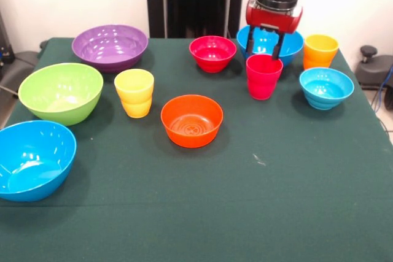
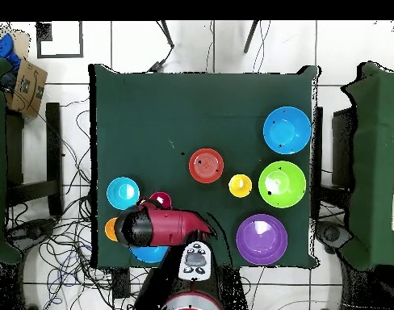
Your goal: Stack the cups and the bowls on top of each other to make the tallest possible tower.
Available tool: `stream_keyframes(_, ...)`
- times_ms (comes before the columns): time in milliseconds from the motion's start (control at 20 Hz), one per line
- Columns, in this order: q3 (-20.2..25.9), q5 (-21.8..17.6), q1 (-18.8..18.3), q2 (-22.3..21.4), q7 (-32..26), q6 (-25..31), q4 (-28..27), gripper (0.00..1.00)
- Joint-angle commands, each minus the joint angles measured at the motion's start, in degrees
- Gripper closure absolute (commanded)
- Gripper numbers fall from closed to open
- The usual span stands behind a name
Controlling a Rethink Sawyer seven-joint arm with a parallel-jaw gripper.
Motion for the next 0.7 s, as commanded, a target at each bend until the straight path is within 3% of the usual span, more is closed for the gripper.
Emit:
stream_keyframes(50,3.8,2.7,0.2,-2.1,6.6,7.0,-4.2,0.00)
stream_keyframes(400,4.4,3.4,0.2,-1.9,6.8,7.3,-5.1,0.00)
stream_keyframes(700,4.3,4.1,1.0,0.9,7.9,4.4,-6.3,0.00)
